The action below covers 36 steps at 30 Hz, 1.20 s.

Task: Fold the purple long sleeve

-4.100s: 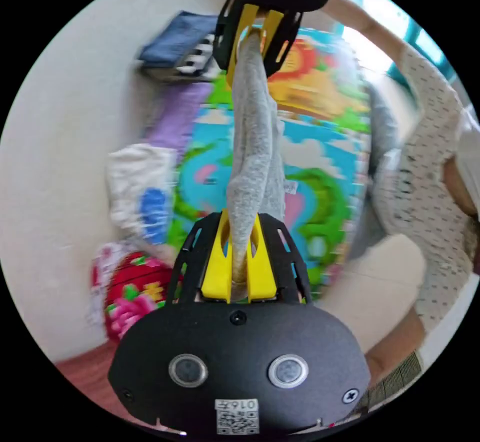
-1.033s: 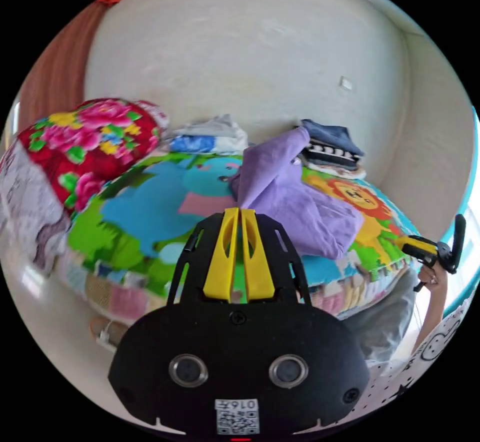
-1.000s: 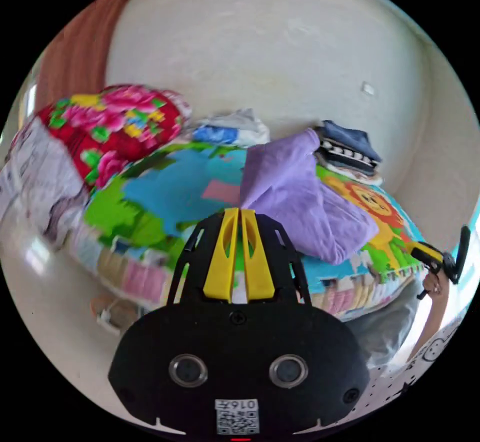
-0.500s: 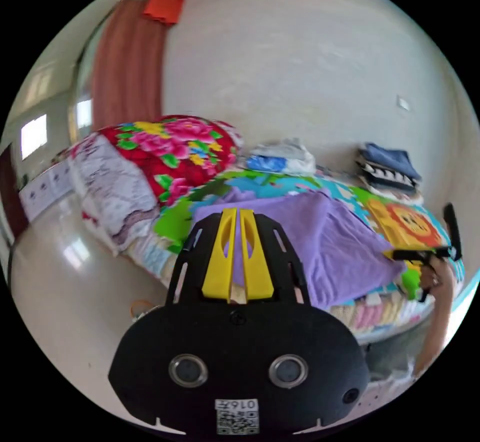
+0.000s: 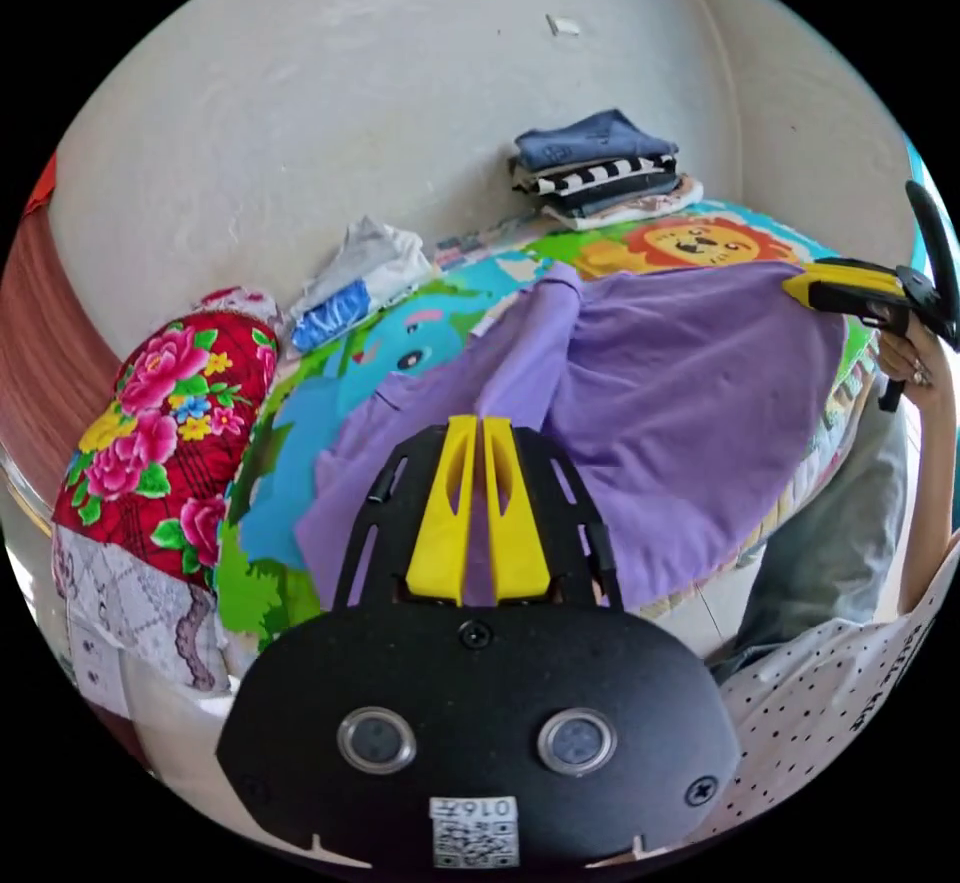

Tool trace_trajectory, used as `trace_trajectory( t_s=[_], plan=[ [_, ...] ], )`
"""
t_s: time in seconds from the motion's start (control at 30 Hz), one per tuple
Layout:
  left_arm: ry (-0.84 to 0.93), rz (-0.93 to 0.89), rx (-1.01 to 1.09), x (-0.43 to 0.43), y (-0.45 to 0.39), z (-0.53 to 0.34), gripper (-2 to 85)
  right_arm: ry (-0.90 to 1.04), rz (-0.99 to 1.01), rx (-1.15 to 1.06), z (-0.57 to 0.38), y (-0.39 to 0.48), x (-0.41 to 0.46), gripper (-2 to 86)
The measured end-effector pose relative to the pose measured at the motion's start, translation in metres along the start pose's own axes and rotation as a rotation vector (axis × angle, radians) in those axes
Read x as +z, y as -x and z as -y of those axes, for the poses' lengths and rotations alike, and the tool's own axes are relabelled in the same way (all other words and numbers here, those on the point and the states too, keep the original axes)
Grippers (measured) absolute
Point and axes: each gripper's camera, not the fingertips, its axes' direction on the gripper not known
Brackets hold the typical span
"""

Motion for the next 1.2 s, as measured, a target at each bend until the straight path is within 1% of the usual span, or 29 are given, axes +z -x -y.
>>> trace_trajectory(
  t_s=[0.07,0.13,0.17,0.2,0.23,0.27,0.3,0.37,0.4,0.43,0.5,0.53,0.57,0.6,0.63,0.67,0.7,0.77,0.8,0.87,0.9,0.93,0.97,1.0,1.07,1.13,1.2],
  plan=[
    [-0.032,-0.014,0.034,0.009,0.004,0.036,-0.8,0.002,-0.119,0.018,0.004,-0.012,-0.022,1.9],
    [-0.074,-0.054,0.044,0.015,0.012,0.082,-0.9,-0.009,-0.172,0.031,0.018,-0.024,-0.036,1.8],
    [-0.129,-0.071,0.032,0.005,0.018,0.116,-0.9,-0.056,-0.204,0.027,0.032,-0.030,-0.052,1.7],
    [-0.234,-0.078,-0.008,-0.019,0.026,0.143,-0.9,-0.085,-0.229,0.014,0.040,-0.030,-0.061,1.7],
    [-0.306,-0.075,-0.026,-0.035,0.029,0.153,-0.9,-0.139,-0.302,0.008,0.055,-0.029,-0.082,1.7],
    [-0.459,-0.073,-0.064,-0.069,0.033,0.165,-0.9,-0.215,-0.396,0.006,0.066,-0.023,-0.109,1.7],
    [-0.598,-0.100,-0.099,-0.097,0.036,0.167,-0.9,-0.274,-0.439,0.001,0.069,-0.018,-0.125,1.7],
    [-0.734,-0.177,-0.114,-0.119,0.037,0.165,-0.9,-0.572,-0.563,-0.010,0.058,0.007,-0.185,1.7],
    [-0.789,-0.221,-0.094,-0.121,0.035,0.160,-0.9,-0.630,-0.592,-0.015,0.053,0.013,-0.195,1.6],
    [-0.795,-0.239,-0.087,-0.117,0.034,0.159,-0.9,-0.708,-0.624,-0.019,0.042,0.025,-0.210,1.6],
    [-0.683,-0.288,-0.060,-0.082,0.027,0.156,-0.9,-0.725,-0.629,-0.053,0.028,0.038,-0.221,1.6],
    [-0.646,-0.303,-0.066,-0.069,0.026,0.155,-0.8,-0.662,-0.596,-0.087,0.022,0.042,-0.222,1.6],
    [-0.562,-0.341,-0.104,-0.040,0.027,0.150,-0.7,-0.574,-0.509,-0.100,0.018,0.042,-0.220,1.6],
    [-0.455,-0.387,-0.170,-0.009,0.030,0.144,-0.5,-0.527,-0.450,-0.102,0.016,0.041,-0.217,1.6],
    [-0.395,-0.410,-0.208,0.007,0.032,0.140,-0.4,-0.452,-0.334,-0.083,0.014,0.039,-0.208,1.6],
    [-0.269,-0.441,-0.275,0.038,0.034,0.132,0.2,-0.405,-0.234,-0.072,0.012,0.038,-0.195,1.6],
    [-0.128,-0.464,-0.333,0.065,0.036,0.123,1.9,-0.379,-0.193,-0.078,0.011,0.039,-0.186,1.6],
    [0.004,-0.462,-0.409,0.088,0.039,0.107,5.5,-0.237,-0.040,-0.056,0.015,0.047,-0.144,1.7],
    [0.031,-0.435,-0.435,0.091,0.039,0.096,7.5,-0.207,0.012,-0.075,0.017,0.052,-0.133,1.8],
    [0.011,-0.386,-0.440,0.081,0.036,0.085,7.9,-0.088,0.203,-0.184,0.024,0.085,-0.090,2.2],
    [-0.014,-0.337,-0.410,0.068,0.030,0.082,7.4,-0.051,0.236,-0.234,0.026,0.097,-0.079,2.3],
    [-0.027,-0.297,-0.394,0.061,0.027,0.082,7.2,0.025,0.285,-0.338,0.027,0.123,-0.059,2.6],
    [-0.066,-0.202,-0.351,0.042,0.018,0.082,6.8,0.101,0.312,-0.425,0.028,0.148,-0.043,2.8],
    [-0.102,-0.102,-0.274,0.022,0.006,0.083,6.5,0.125,0.328,-0.467,0.027,0.159,-0.038,3.0],
    [-0.161,0.031,-0.192,-0.009,-0.011,0.085,6.0,0.127,0.355,-0.572,0.021,0.186,-0.035,3.9],
    [-0.227,0.000,-0.159,-0.035,-0.026,0.086,5.2,0.107,0.314,-0.597,0.018,0.187,-0.041,5.3],
    [-0.274,-0.262,-0.047,-0.055,-0.050,0.091,5.5,0.055,0.292,-0.573,0.016,0.172,-0.054,6.0]
  ],
)
